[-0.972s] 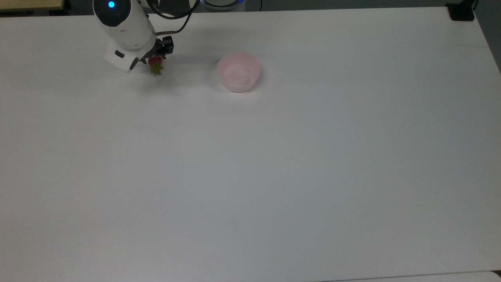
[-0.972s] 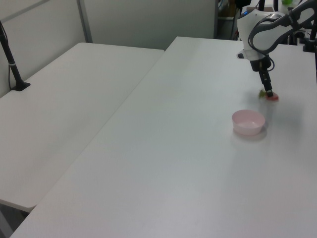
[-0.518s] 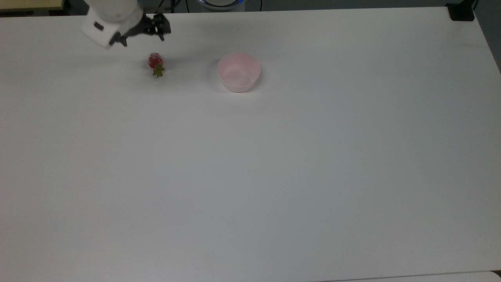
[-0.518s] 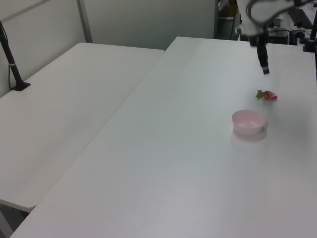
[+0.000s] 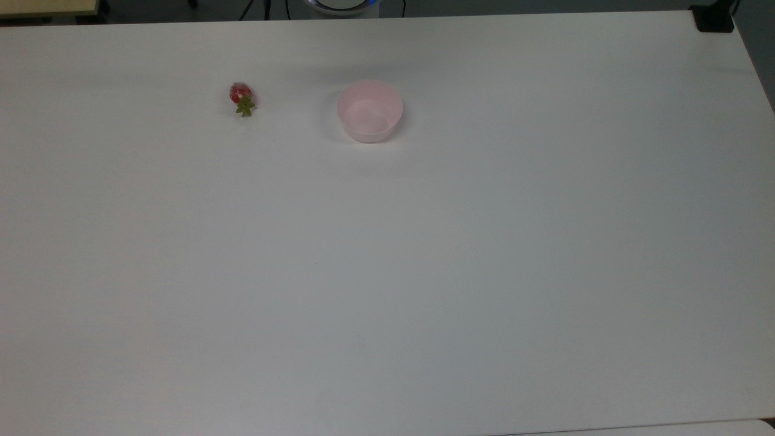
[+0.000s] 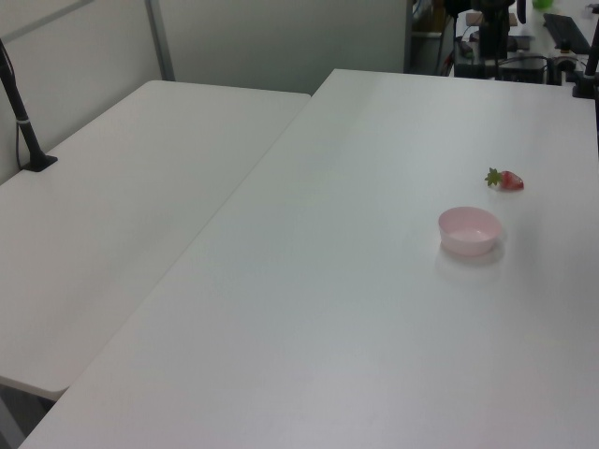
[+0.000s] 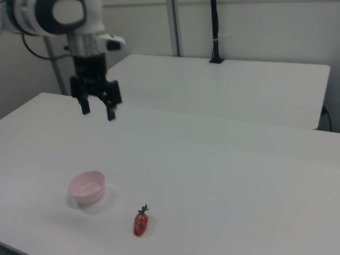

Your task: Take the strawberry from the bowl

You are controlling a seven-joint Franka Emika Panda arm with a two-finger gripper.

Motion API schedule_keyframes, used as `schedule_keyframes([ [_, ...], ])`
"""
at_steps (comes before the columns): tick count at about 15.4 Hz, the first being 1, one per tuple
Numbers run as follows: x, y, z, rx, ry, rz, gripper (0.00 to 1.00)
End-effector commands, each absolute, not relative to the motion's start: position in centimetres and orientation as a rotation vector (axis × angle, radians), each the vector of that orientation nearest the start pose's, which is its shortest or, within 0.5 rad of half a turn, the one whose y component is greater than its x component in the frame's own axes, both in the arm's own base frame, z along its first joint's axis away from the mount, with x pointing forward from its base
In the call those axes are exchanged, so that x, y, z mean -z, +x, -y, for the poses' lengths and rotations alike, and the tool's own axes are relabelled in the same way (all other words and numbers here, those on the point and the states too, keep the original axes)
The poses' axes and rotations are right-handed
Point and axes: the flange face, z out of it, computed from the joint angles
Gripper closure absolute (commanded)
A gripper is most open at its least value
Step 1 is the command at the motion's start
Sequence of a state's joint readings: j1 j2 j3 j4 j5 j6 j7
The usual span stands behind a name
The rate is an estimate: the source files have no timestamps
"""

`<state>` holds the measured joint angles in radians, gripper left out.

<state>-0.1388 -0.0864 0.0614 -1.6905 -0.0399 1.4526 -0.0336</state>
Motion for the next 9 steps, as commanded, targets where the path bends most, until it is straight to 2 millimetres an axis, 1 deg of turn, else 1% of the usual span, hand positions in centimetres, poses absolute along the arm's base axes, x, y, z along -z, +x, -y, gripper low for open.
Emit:
schedule_keyframes([
  [1,-63.1,50.6,1.8,-0.179,-3.159,-0.214,0.00],
  [2,-63.0,50.8,1.6,-0.164,-3.160,-0.190,0.00],
  [3,-63.0,51.5,1.5,-0.106,-3.162,-0.155,0.00],
  [5,-63.6,52.7,1.5,0.048,-3.172,-0.056,0.00],
  [7,-63.3,53.6,1.8,0.098,-3.169,0.031,0.00],
  [9,-63.2,53.8,2.0,0.110,-3.169,0.036,0.00],
])
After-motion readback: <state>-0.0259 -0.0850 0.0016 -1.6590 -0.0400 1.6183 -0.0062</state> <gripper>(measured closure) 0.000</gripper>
